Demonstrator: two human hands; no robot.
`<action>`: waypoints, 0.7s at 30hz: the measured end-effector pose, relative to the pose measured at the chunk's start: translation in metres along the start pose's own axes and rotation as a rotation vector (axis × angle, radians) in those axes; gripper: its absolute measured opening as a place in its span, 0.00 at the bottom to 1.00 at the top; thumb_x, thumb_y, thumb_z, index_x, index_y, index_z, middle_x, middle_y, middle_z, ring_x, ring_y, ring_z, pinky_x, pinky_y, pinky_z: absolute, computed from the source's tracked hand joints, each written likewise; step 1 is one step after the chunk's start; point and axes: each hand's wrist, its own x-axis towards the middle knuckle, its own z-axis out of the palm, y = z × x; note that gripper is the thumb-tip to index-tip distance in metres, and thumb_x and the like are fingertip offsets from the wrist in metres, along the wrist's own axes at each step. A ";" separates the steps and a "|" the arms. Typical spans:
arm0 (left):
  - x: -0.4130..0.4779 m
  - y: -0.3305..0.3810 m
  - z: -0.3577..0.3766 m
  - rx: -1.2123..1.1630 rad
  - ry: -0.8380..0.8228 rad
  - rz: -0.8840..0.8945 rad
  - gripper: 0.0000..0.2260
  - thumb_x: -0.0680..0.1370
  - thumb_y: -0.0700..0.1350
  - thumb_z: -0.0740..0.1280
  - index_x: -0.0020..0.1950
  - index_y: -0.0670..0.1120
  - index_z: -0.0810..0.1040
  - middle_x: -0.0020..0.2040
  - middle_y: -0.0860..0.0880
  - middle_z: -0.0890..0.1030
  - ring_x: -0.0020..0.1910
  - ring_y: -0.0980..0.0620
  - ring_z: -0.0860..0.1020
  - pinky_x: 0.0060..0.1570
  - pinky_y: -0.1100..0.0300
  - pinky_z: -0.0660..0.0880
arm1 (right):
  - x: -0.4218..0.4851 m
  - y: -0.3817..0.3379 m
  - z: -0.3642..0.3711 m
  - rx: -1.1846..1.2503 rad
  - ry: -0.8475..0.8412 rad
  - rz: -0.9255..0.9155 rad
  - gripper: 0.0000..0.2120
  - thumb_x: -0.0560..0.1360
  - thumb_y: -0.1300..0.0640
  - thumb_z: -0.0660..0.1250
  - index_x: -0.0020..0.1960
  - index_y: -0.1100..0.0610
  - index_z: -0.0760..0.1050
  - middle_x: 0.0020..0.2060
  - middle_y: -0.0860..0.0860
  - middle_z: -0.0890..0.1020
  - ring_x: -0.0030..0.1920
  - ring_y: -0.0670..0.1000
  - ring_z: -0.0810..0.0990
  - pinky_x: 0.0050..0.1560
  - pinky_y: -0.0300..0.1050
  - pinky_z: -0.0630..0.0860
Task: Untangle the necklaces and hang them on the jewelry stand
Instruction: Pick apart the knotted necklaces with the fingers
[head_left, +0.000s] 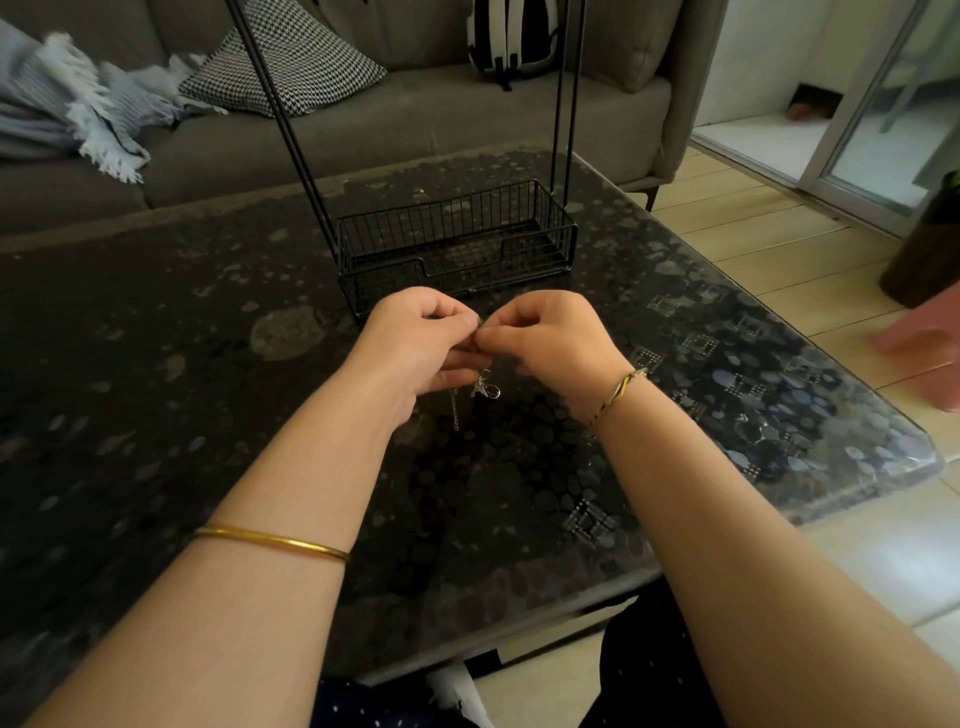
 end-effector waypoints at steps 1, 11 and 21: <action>0.001 0.000 0.000 0.007 0.006 0.000 0.03 0.80 0.40 0.65 0.49 0.44 0.79 0.46 0.44 0.84 0.41 0.51 0.84 0.36 0.62 0.80 | 0.000 -0.001 -0.001 0.048 -0.013 0.034 0.03 0.72 0.60 0.71 0.40 0.59 0.79 0.34 0.52 0.79 0.35 0.47 0.75 0.34 0.38 0.71; 0.001 0.000 0.001 0.019 -0.009 -0.015 0.07 0.77 0.32 0.66 0.52 0.41 0.78 0.49 0.43 0.82 0.43 0.51 0.83 0.29 0.67 0.77 | 0.001 0.000 -0.006 0.299 -0.095 0.153 0.09 0.80 0.64 0.59 0.40 0.57 0.71 0.35 0.51 0.79 0.34 0.46 0.81 0.35 0.38 0.77; 0.007 -0.005 0.005 0.259 0.080 0.093 0.09 0.74 0.34 0.71 0.48 0.47 0.76 0.45 0.46 0.81 0.40 0.50 0.82 0.39 0.56 0.81 | 0.002 0.000 -0.002 0.275 -0.096 0.146 0.11 0.79 0.64 0.59 0.39 0.58 0.71 0.36 0.53 0.79 0.38 0.49 0.80 0.43 0.44 0.80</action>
